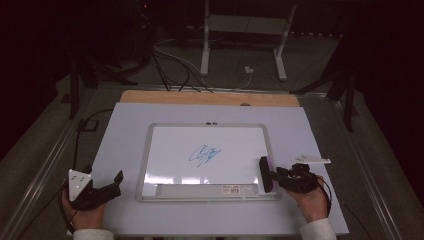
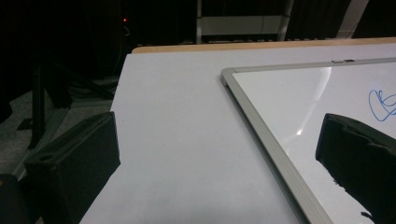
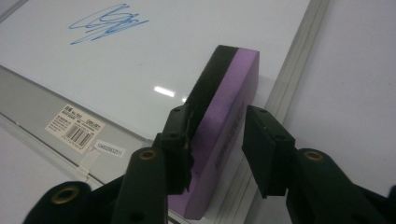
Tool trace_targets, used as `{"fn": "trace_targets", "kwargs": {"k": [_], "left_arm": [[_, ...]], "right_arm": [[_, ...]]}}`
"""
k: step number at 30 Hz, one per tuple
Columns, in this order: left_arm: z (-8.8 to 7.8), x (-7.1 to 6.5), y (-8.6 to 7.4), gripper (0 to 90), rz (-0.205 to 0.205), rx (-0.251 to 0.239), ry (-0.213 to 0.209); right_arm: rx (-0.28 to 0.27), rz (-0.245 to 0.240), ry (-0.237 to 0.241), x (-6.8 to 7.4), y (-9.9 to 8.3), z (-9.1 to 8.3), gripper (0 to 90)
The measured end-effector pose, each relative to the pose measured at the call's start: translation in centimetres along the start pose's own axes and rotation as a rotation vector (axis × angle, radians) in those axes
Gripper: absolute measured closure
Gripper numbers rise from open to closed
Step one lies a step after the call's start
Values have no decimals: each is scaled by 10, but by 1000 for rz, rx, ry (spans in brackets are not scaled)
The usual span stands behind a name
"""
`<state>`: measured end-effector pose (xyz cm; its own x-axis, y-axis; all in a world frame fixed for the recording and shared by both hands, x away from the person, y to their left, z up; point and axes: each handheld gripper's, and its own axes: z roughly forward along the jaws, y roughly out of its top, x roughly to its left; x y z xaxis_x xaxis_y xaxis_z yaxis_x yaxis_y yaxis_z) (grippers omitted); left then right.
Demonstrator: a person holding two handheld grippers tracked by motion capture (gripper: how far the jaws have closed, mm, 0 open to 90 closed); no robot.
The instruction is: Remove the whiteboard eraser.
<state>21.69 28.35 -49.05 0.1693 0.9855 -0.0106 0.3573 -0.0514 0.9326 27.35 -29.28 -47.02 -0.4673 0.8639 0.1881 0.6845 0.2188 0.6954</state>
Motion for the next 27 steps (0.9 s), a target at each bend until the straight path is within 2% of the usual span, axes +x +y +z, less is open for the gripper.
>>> {"fn": "trace_targets", "kwargs": {"k": [6,10,12,18,27], "left_arm": [[0,0,0,6,-1,-1,1],[1,0,0,6,2,2,1],[1,-1,0,6,4,4,2],[0,0,0,6,-2,0,2],[0,1,0,6,-1,-1,1]], "right_arm": [[7,57,10,-2,0,3,560],[0,125,45,-7,-3,5,497],[-3,137,67,-6,-3,8,474],[13,119,86,4,-1,18,428],[42,125,91,8,-1,27,341]]}}
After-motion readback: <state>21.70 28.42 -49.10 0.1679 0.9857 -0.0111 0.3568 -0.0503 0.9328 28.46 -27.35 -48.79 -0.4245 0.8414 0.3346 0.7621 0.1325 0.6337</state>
